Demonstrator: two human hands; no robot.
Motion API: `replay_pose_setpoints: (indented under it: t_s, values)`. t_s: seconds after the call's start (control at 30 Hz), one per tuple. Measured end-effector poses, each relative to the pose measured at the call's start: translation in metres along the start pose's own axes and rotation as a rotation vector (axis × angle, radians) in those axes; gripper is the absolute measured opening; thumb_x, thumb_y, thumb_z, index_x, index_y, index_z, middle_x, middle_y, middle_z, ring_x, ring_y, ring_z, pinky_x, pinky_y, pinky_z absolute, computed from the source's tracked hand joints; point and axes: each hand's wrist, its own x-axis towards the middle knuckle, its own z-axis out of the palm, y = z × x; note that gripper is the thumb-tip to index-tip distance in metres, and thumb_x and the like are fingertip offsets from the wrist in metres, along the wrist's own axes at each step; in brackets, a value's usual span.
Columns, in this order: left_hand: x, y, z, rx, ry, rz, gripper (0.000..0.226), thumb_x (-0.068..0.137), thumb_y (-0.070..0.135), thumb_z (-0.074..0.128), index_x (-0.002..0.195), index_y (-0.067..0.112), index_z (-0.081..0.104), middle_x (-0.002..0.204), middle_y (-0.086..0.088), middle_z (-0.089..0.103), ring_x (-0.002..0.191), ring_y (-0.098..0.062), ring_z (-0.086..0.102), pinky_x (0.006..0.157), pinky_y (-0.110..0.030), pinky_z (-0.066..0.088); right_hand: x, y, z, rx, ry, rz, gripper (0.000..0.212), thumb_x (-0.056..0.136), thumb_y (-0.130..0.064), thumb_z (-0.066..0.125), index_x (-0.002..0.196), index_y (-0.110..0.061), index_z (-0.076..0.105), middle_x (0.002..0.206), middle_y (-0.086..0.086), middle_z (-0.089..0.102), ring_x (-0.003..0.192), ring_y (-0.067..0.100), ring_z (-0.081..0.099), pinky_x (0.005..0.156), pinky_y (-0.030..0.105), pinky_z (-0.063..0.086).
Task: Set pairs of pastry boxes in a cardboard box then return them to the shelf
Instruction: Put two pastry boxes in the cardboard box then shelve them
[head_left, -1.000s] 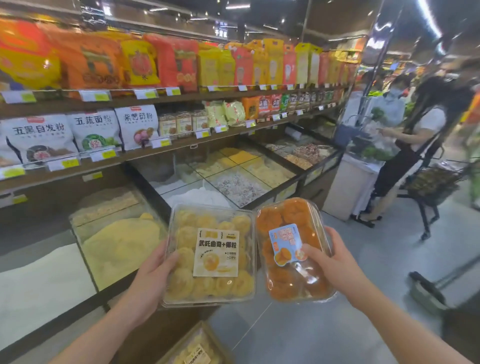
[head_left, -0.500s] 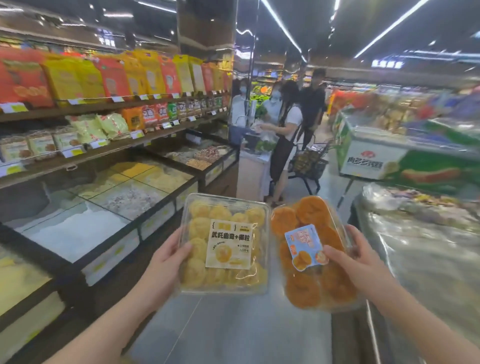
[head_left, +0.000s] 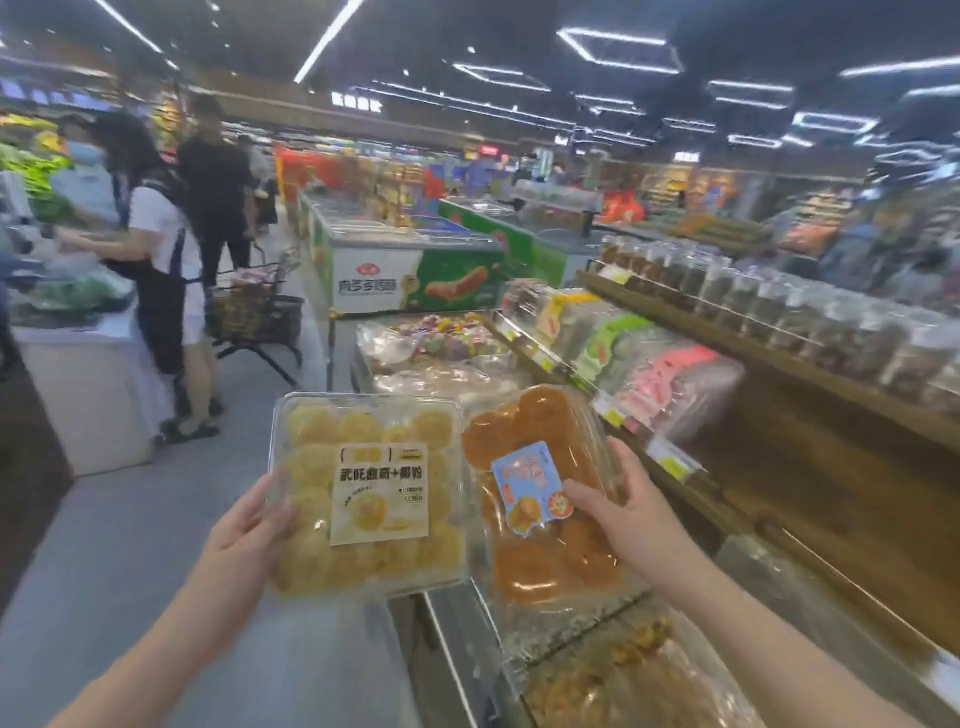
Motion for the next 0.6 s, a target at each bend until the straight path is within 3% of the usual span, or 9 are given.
replay_pose_setpoints:
  t_s: [0.03,0.13,0.27,0.33,0.43,0.5,0.6]
  values:
    - [0.01,-0.004,0.018,-0.009,-0.039,-0.021,0.041,0.106,0.009,0.049,0.141,0.027,0.062,0.126,-0.01,0.074,0.115,-0.034,0.071,0.09,-0.046,0.062,-0.004,0.007,-0.016,0.004,0.054,0.02,0.054,0.08,-0.047,0.082,0.119,-0.058,0.047,0.114,-0.018,0.072,0.102,0.004,0.071,0.096,0.044,0.057]
    - [0.039,-0.014,0.07,-0.001,-0.179,-0.058,0.044,0.105,0.007,0.049,0.14,0.029,0.061,0.12,-0.006,0.077,0.106,-0.028,0.075,0.087,-0.04,0.063,-0.017,0.026,-0.056,-0.032,0.201,0.07,0.071,0.077,-0.054,0.081,0.137,-0.046,0.045,0.119,-0.015,0.072,0.105,0.007,0.071,0.095,0.046,0.057]
    - [0.067,-0.025,0.126,0.099,-0.33,-0.049,0.041,0.104,0.021,0.058,0.137,0.044,0.057,0.122,0.003,0.075,0.118,-0.019,0.068,0.114,-0.046,0.042,-0.041,0.03,-0.097,-0.045,0.382,0.176,0.072,0.084,-0.044,0.079,0.142,-0.04,0.037,0.123,-0.008,0.068,0.106,0.012,0.07,0.092,0.044,0.059]
    - [0.074,-0.023,0.154,0.126,-0.392,-0.041,0.046,0.102,0.027,0.062,0.145,0.041,0.05,0.123,0.008,0.071,0.123,-0.018,0.063,0.113,-0.041,0.038,-0.052,0.031,-0.113,-0.084,0.447,0.191,0.07,0.082,-0.048,0.078,0.139,-0.042,0.038,0.124,-0.009,0.068,0.107,0.011,0.07,0.093,0.044,0.059]
    - [0.077,-0.025,0.193,0.14,-0.495,-0.027,0.051,0.106,0.024,0.055,0.154,0.031,0.04,0.137,0.006,0.058,0.129,-0.019,0.051,0.102,-0.032,0.033,-0.077,0.04,-0.138,-0.133,0.558,0.221,0.086,0.072,-0.061,0.076,0.146,-0.04,0.036,0.126,-0.011,0.066,0.11,0.011,0.067,0.093,0.043,0.058]
    - [0.066,-0.022,0.215,0.15,-0.57,-0.02,0.047,0.107,0.023,0.053,0.149,0.037,0.04,0.14,0.01,0.055,0.13,-0.017,0.048,0.102,-0.03,0.032,-0.096,0.045,-0.148,-0.145,0.612,0.248,0.081,0.08,-0.054,0.076,0.148,-0.038,0.035,0.126,-0.011,0.065,0.11,0.01,0.066,0.089,0.037,0.059]
    - [0.058,-0.029,0.249,0.13,-0.606,-0.083,0.043,0.106,0.016,0.052,0.146,0.032,0.048,0.124,0.01,0.064,0.121,-0.016,0.058,0.101,-0.034,0.041,-0.128,0.051,-0.164,-0.169,0.68,0.279,0.07,0.088,-0.043,0.075,0.147,-0.036,0.037,0.124,-0.014,0.064,0.106,0.002,0.065,0.073,0.018,0.053]
